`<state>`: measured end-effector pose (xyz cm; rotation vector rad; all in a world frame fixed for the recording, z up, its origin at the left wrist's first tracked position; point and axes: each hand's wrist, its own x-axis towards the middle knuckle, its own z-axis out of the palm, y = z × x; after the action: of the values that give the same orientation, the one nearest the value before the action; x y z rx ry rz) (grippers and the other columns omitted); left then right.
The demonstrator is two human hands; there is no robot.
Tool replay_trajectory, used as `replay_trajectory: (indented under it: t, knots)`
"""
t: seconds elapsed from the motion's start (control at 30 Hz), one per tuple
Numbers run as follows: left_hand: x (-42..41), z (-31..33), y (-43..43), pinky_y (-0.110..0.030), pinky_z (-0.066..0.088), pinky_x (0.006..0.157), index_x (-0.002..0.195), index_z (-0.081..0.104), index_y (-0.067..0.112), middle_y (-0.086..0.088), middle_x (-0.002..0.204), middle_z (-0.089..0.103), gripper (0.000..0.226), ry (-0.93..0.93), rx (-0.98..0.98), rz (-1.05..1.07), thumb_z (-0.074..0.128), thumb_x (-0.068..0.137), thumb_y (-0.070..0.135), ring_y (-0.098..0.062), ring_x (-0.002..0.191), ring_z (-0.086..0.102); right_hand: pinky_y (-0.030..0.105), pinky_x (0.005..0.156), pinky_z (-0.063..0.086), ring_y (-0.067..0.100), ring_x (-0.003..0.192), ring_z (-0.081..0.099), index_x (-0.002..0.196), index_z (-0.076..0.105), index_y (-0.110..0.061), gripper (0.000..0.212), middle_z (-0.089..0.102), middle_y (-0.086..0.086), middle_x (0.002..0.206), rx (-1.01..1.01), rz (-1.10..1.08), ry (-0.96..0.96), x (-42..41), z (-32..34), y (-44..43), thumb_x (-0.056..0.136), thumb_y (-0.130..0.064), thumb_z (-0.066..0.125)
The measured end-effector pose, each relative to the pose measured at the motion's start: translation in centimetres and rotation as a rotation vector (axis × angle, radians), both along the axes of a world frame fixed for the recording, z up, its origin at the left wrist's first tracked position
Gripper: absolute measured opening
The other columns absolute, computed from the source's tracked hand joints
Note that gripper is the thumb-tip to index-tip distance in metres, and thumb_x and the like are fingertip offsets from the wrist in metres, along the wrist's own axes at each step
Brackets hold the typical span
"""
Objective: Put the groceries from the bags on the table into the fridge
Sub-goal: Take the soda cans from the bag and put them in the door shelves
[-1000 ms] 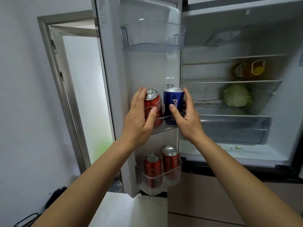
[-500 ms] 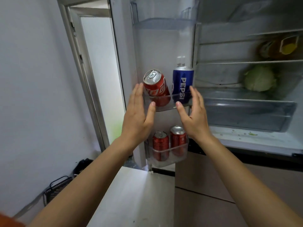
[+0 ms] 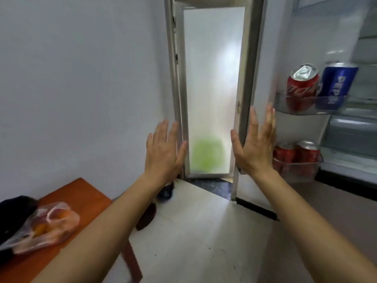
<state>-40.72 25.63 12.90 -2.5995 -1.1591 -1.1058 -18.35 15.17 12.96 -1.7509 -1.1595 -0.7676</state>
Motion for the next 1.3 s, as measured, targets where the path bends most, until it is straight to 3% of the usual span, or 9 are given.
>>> replay_trajectory:
  t: [0.3,0.47,0.57,0.67,0.77,0.9,1.03,1.17,1.3]
  knots:
    - [-33.7,-6.5,2.7,-0.048,0.011,0.122,0.156,0.021,0.017,-0.009,0.165,0.011,0.071,0.061,-0.171,0.428,0.014,0.097,0.056,-0.024,0.152,0.007,0.058,0.119,0.021,0.039,0.151,0.013,0.155,0.025,-0.011,0.073,0.011,0.024,0.163,-0.239,0.442,-0.043,-30.4,-6.4,13.3,0.096,-0.05,0.045]
    - [-48.0,-9.1,2.0,-0.048,0.018,0.122,0.154,0.029,0.015,-0.009,0.163,0.019,0.068,-0.015,-0.236,0.653,0.018,0.099,0.055,-0.025,0.15,0.016,0.052,0.12,0.016,0.034,0.153,0.009,0.157,0.017,-0.016,0.072,0.007,0.017,0.165,-0.37,0.701,-0.083,-45.3,-8.7,17.3,0.098,-0.052,0.039]
    - [-54.9,-12.3,0.8,-0.046,0.021,0.12,0.15,0.035,0.015,-0.009,0.159,0.028,0.061,-0.056,-0.284,0.784,0.025,0.101,0.05,-0.025,0.147,0.024,0.049,0.119,0.024,0.033,0.15,0.018,0.156,0.022,-0.016,0.069,0.015,0.015,0.163,-0.443,0.866,-0.115,-52.8,-10.3,19.5,0.099,-0.053,0.035]
    - [-60.8,-15.1,0.1,-0.045,0.033,0.116,0.14,0.048,0.016,-0.006,0.146,0.046,0.049,-0.104,-0.387,0.858,0.029,0.104,0.044,-0.023,0.136,0.041,0.046,0.117,0.033,0.029,0.147,0.025,0.156,0.026,-0.016,0.066,0.024,0.012,0.161,-0.526,0.992,-0.129,-59.8,-12.1,22.0,0.101,-0.051,0.035]
    - [-66.4,-17.2,0.4,-0.037,0.047,0.097,0.122,0.061,0.017,-0.002,0.119,0.064,0.035,-0.139,-0.453,0.932,0.035,0.103,0.033,-0.014,0.105,0.056,0.041,0.111,0.042,0.025,0.146,0.03,0.155,0.029,-0.017,0.062,0.031,0.007,0.159,-0.586,1.147,-0.118,-66.2,-14.2,24.7,0.102,-0.045,0.044]
    - [-74.2,-19.6,3.0,-0.034,0.045,0.101,0.119,0.064,0.023,0.003,0.122,0.066,0.031,0.007,-0.517,1.074,0.039,0.103,0.029,-0.013,0.112,0.06,0.035,0.097,0.049,0.023,0.137,0.043,0.152,0.036,-0.017,0.054,0.039,0.004,0.153,-0.634,1.349,-0.153,-74.6,-16.4,29.0,0.103,-0.036,0.047]
    - [-79.9,-19.2,5.9,-0.027,0.052,0.095,0.124,0.061,0.025,0.005,0.13,0.061,0.029,0.079,-0.648,1.181,0.041,0.103,0.028,-0.01,0.11,0.061,0.037,0.097,0.048,0.026,0.126,0.054,0.144,0.048,-0.013,0.043,0.05,0.007,0.142,-0.754,1.522,-0.188,-82.8,-18.1,33.4,0.102,-0.024,0.047]
    - [-84.5,-19.1,8.7,-0.019,0.045,0.092,0.131,0.055,0.022,0.005,0.137,0.053,0.032,0.1,-0.779,1.18,0.045,0.1,0.016,-0.009,0.115,0.057,0.038,0.095,0.051,0.028,0.115,0.061,0.135,0.058,-0.015,0.037,0.06,0.007,0.134,-0.927,1.699,-0.239,-90.4,-19.5,36.3,0.102,-0.014,0.043]
    - [-87.4,-20.7,10.9,-0.018,0.052,0.085,0.129,0.056,0.021,0.003,0.132,0.059,0.032,0.072,-0.858,1.147,0.045,0.101,0.011,-0.008,0.101,0.064,0.035,0.096,0.052,0.023,0.11,0.064,0.12,0.068,-0.013,0.035,0.07,0.005,0.12,-1.184,1.765,-0.204,-96.5,-22.5,36.0,0.098,-0.005,0.043]
